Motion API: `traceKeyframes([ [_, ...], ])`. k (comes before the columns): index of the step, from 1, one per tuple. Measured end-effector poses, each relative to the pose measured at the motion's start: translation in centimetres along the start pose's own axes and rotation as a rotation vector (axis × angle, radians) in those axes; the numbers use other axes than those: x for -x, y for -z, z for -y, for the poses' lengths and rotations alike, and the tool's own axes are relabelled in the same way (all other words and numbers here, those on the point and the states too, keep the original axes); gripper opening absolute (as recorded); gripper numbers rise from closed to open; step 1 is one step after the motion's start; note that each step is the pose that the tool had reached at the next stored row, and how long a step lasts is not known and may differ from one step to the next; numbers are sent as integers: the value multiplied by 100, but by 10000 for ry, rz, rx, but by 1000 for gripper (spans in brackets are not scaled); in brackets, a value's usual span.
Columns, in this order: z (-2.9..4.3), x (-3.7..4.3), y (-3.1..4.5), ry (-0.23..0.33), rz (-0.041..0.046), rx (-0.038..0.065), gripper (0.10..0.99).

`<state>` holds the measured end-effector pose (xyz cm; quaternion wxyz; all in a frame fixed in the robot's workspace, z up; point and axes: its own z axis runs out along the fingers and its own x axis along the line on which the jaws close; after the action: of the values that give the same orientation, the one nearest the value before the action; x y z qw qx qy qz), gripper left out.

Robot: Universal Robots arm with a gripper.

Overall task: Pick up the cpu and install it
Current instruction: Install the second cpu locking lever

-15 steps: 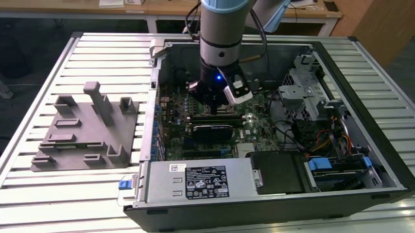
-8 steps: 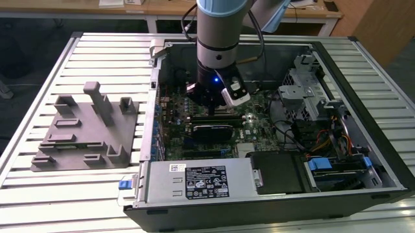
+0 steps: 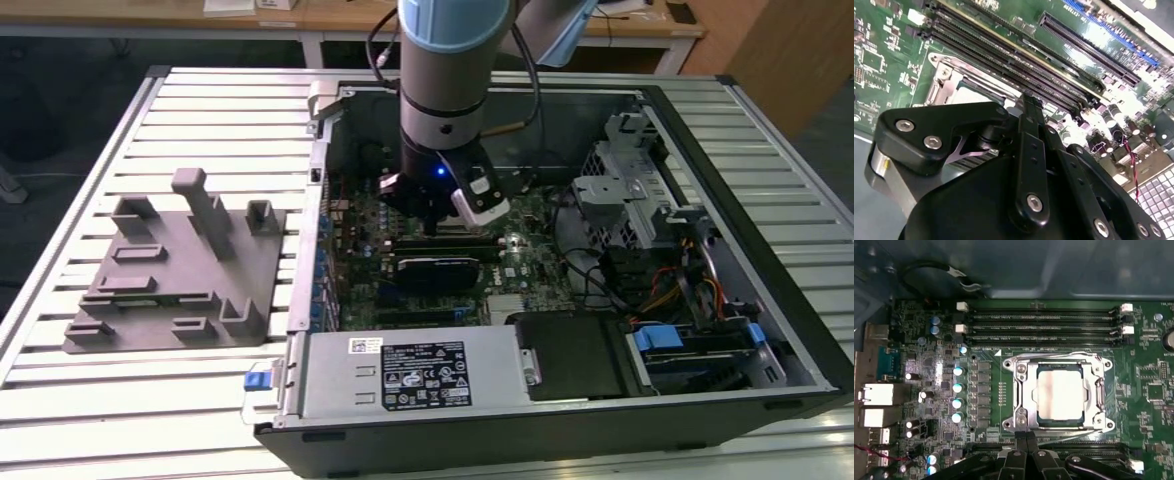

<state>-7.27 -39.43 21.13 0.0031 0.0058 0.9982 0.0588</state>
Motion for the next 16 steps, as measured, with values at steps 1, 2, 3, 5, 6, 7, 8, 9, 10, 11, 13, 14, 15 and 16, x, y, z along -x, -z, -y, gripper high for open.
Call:
traceKeyframes([
  [1,11,-4,-3,15,-3,58,106],
  [2,23,-8,-6,30,-6,108,106],
  [3,34,-12,-8,43,-8,161,106],
  [5,61,-18,-12,65,-12,250,106],
  [6,75,-20,-14,74,-13,287,106],
  [7,91,-22,-16,85,-15,327,106],
  [8,103,-22,-18,94,-17,369,106],
  [9,115,-23,-20,102,-18,421,106],
  [10,127,-23,-23,109,-19,482,106],
  [11,138,-24,-26,114,-21,548,106],
  [13,160,-24,-29,122,-23,708,106],
  [14,171,-24,-30,125,-24,798,106],
  [15,182,-23,-30,126,-24,895,106],
  [16,194,-23,-29,126,-26,988,106],
])
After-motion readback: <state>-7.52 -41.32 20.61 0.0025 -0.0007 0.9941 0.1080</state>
